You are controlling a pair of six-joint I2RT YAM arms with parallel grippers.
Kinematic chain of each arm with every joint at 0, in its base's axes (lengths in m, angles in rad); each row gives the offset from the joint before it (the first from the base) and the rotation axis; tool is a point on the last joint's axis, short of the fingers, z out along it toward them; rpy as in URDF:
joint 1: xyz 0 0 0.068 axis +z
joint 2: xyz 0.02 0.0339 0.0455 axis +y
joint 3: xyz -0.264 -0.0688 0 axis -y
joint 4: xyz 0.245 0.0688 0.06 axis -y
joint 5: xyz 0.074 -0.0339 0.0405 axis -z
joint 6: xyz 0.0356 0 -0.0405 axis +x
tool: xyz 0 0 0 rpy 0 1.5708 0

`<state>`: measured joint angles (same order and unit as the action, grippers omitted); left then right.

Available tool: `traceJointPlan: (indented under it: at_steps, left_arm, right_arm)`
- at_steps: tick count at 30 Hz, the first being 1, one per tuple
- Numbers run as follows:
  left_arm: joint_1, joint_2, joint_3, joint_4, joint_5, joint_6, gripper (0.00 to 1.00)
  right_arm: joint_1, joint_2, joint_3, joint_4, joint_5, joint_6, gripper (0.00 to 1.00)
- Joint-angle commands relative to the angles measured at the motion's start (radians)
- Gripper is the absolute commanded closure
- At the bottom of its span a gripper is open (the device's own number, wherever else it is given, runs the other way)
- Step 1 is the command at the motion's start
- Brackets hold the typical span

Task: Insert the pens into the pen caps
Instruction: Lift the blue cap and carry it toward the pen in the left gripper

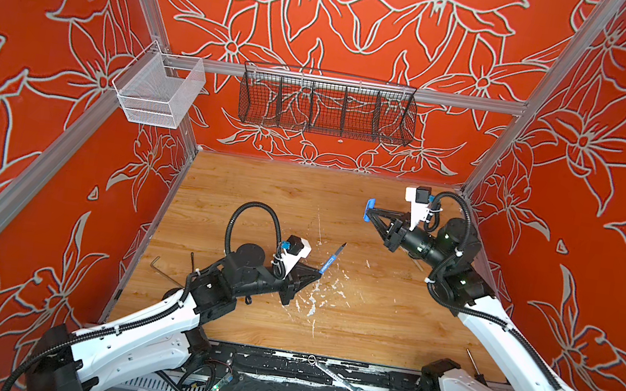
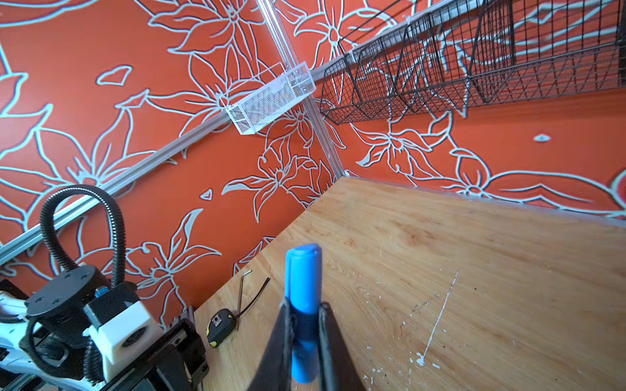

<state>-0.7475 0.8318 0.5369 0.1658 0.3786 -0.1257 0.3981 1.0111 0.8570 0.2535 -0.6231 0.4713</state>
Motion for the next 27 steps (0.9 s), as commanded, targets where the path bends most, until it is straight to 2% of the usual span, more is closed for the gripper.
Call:
traceJointPlan:
  at_steps: [1,11,16,20,27]
  left_arm:
    - [0.007,-0.018,0.027,0.033,0.003,0.023,1.00]
    - [0.007,-0.039,0.028,0.023,-0.029,0.030,1.00]
    - [0.007,-0.037,0.009,0.051,-0.156,0.024,1.00]
    - [0.005,-0.038,-0.022,0.094,-0.205,0.078,1.00]
    - [0.005,-0.003,-0.054,0.178,-0.218,0.100,1.00]
  right_arm:
    - [0.028,-0.029,-0.028,0.064,0.040,0.047,0.93]
    - [0.128,-0.069,-0.162,0.309,0.094,0.155,0.93]
    - [0.141,-0.063,-0.205,0.435,0.110,0.227,0.94]
    - [0.142,-0.086,-0.202,0.388,0.138,0.207,0.94]
    - [0.171,-0.067,-0.175,0.391,0.122,0.171,0.94]
